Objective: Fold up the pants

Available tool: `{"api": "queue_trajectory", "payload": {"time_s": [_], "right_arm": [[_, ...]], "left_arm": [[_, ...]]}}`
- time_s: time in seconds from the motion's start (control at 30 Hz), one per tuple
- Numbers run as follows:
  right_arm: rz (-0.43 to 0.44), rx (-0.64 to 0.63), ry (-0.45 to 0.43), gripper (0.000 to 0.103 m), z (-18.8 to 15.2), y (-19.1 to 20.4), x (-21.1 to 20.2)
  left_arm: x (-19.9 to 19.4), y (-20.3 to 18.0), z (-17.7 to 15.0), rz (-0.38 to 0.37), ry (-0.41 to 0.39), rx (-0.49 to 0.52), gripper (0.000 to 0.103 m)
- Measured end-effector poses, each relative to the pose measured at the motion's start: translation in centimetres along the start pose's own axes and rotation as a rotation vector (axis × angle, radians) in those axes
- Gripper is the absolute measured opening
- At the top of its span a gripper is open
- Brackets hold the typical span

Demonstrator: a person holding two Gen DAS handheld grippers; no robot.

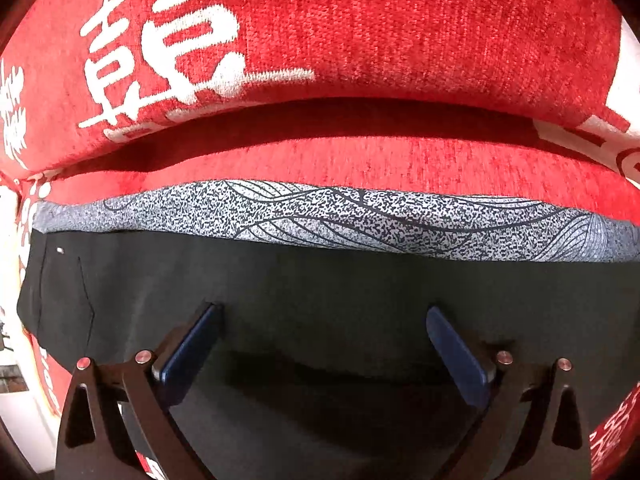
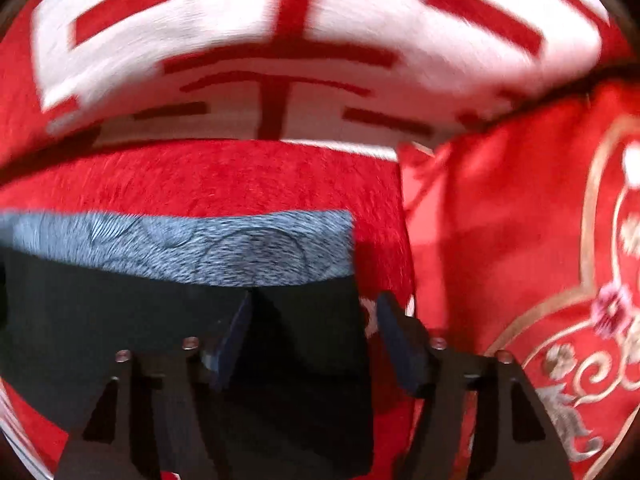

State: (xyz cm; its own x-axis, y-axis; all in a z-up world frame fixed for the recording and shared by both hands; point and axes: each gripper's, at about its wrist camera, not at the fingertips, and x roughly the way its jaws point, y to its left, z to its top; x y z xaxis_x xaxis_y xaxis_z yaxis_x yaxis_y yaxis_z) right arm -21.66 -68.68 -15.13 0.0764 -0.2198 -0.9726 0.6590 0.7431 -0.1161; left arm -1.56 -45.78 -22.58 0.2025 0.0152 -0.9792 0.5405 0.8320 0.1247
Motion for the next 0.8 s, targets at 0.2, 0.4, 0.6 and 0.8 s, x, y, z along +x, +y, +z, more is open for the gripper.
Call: {"api": "queue_trajectory", "payload": {"time_s": [0.2, 0.4, 0.6, 0.8], "right_arm": [[0.005, 0.039, 0.0, 0.073, -0.1, -1.0, -1.7], [0.49, 0.156, -0.023, 0.073, -4.3, -0.8, -7.3], [0.894, 0.189, 0.202, 0.073, -10.4, 8.8, -6.7], [1.044, 0.236, 0.29, 0.073, -10.5, 18.6, -2.5]], "left_arm": [[-0.2, 0.0, 0.0, 0.02, 0.007, 0.023, 0.103], [-3.1, 3.9, -1.6, 0.041, -0.017, -0.015, 0.103], [-3.7, 10.9, -3.3, 0.102, 0.019, -0.121, 0.103], [-3.0, 16.9, -4.9, 0.196, 0.013, -0.079, 0.103]]}}
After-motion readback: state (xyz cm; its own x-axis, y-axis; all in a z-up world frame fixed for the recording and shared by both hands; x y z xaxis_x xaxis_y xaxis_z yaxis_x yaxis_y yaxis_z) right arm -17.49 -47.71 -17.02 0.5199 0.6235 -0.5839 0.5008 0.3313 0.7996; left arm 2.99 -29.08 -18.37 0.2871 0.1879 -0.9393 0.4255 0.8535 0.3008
